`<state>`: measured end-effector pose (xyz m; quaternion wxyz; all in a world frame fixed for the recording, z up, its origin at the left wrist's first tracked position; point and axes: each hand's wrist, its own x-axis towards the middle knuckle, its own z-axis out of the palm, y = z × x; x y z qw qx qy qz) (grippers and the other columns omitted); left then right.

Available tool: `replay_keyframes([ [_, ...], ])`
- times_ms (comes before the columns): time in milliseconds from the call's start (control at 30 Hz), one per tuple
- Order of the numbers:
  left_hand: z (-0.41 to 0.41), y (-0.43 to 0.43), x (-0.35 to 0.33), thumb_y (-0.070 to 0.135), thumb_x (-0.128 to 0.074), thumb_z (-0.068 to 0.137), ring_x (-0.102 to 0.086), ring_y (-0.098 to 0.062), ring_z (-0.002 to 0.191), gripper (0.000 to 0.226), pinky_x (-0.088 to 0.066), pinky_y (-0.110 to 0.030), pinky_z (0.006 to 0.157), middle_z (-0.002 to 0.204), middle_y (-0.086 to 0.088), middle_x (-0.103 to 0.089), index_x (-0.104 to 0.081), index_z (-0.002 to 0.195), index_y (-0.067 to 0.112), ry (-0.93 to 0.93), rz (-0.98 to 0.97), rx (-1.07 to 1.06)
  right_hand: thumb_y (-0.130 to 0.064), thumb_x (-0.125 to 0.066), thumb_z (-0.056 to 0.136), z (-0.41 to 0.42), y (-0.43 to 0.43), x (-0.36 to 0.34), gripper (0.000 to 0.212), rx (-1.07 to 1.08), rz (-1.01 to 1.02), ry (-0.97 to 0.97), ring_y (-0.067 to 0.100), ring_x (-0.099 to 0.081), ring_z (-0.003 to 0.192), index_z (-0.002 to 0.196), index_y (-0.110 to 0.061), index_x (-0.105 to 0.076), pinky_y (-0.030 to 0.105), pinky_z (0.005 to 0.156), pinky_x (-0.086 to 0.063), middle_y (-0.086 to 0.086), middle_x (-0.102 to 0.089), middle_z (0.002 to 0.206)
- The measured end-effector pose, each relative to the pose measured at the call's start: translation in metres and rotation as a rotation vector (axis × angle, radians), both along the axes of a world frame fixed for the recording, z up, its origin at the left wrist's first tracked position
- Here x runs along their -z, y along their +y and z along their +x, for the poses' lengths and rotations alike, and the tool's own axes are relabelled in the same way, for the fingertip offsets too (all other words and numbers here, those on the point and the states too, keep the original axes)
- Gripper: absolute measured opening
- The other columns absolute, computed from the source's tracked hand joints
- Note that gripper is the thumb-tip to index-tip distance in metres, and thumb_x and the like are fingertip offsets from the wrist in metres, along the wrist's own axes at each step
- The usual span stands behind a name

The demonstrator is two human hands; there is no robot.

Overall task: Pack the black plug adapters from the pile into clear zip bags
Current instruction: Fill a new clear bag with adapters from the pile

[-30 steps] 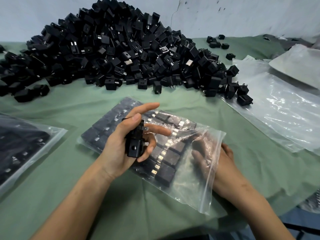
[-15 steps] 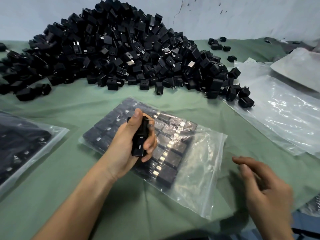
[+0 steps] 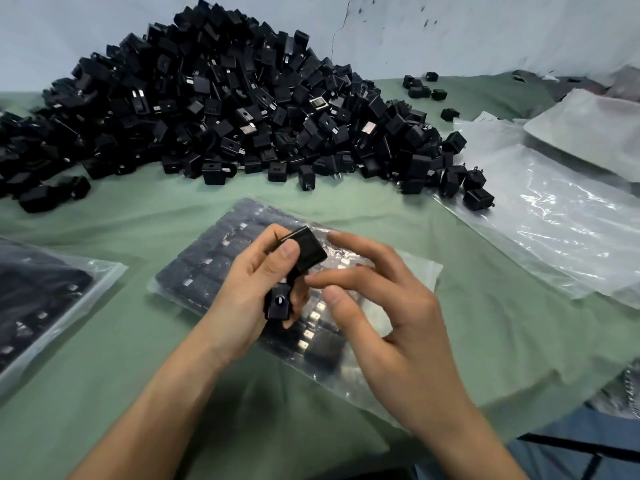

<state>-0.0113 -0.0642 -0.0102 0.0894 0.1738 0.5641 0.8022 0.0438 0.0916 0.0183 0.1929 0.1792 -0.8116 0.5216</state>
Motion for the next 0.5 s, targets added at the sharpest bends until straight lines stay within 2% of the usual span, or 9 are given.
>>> replay_keyframes([
  [67, 0.0, 0.0, 0.0, 0.063, -0.077, 0.066, -0.047, -0.013, 0.044, 0.044, -0.037, -0.02, 0.037, 0.058, 0.0, -0.051, -0.059, 0.082, 0.026, -0.004, 0.007, -0.004, -0.018, -0.06, 0.088, -0.001, -0.003, 0.002, 0.018, -0.035, -0.007, -0.011, 0.007, -0.053, 0.12, 0.098, -0.019, -0.075, 0.021, 0.098, -0.042, -0.002, -0.058, 0.124],
  [167, -0.002, -0.001, -0.001, 0.064, -0.08, 0.06, -0.048, -0.013, 0.043, 0.047, -0.036, -0.019, 0.036, 0.062, -0.005, -0.054, -0.059, 0.081, 0.026, -0.017, 0.006, 0.007, -0.017, -0.06, 0.088, -0.002, -0.002, 0.005, 0.021, -0.057, 0.037, 0.001, 0.01, -0.051, 0.124, 0.105, -0.02, -0.074, 0.033, 0.098, -0.045, -0.002, -0.056, 0.128],
  [267, -0.003, -0.002, -0.002, 0.062, -0.083, 0.057, -0.047, -0.019, 0.047, 0.05, -0.035, -0.018, 0.035, 0.075, -0.032, -0.053, -0.059, 0.082, 0.026, -0.025, -0.008, 0.012, -0.02, -0.06, 0.09, -0.004, -0.002, 0.006, 0.022, -0.102, 0.13, 0.043, 0.012, -0.047, 0.128, 0.108, -0.019, -0.073, 0.039, 0.101, -0.042, 0.0, -0.052, 0.134],
  [300, -0.002, -0.003, -0.003, 0.062, -0.083, 0.057, -0.046, -0.018, 0.045, 0.051, -0.035, -0.018, 0.036, 0.076, -0.035, -0.051, -0.059, 0.083, 0.026, -0.024, -0.01, 0.014, -0.022, -0.059, 0.091, -0.004, -0.002, 0.006, 0.022, -0.109, 0.159, 0.063, 0.011, -0.046, 0.128, 0.108, -0.018, -0.073, 0.04, 0.103, -0.041, 0.0, -0.051, 0.135],
  [433, -0.001, -0.002, -0.004, 0.056, -0.085, 0.057, -0.046, -0.009, 0.041, 0.059, -0.036, -0.017, 0.036, 0.066, -0.001, -0.061, -0.051, 0.085, 0.017, 0.001, -0.038, 0.013, -0.026, -0.052, 0.091, -0.007, -0.003, 0.009, 0.029, -0.067, 0.334, 0.147, 0.023, -0.037, 0.136, 0.11, -0.02, -0.072, 0.045, 0.109, -0.033, 0.001, -0.044, 0.144],
  [500, -0.001, -0.002, -0.004, 0.054, -0.088, 0.053, -0.047, -0.011, 0.042, 0.061, -0.036, -0.018, 0.036, 0.063, -0.003, -0.056, -0.047, 0.079, 0.017, -0.015, -0.049, -0.025, -0.027, -0.051, 0.092, -0.007, -0.003, 0.012, 0.029, -0.031, 0.416, 0.196, 0.023, -0.036, 0.137, 0.111, -0.022, -0.072, 0.048, 0.107, -0.034, 0.0, -0.044, 0.145],
])
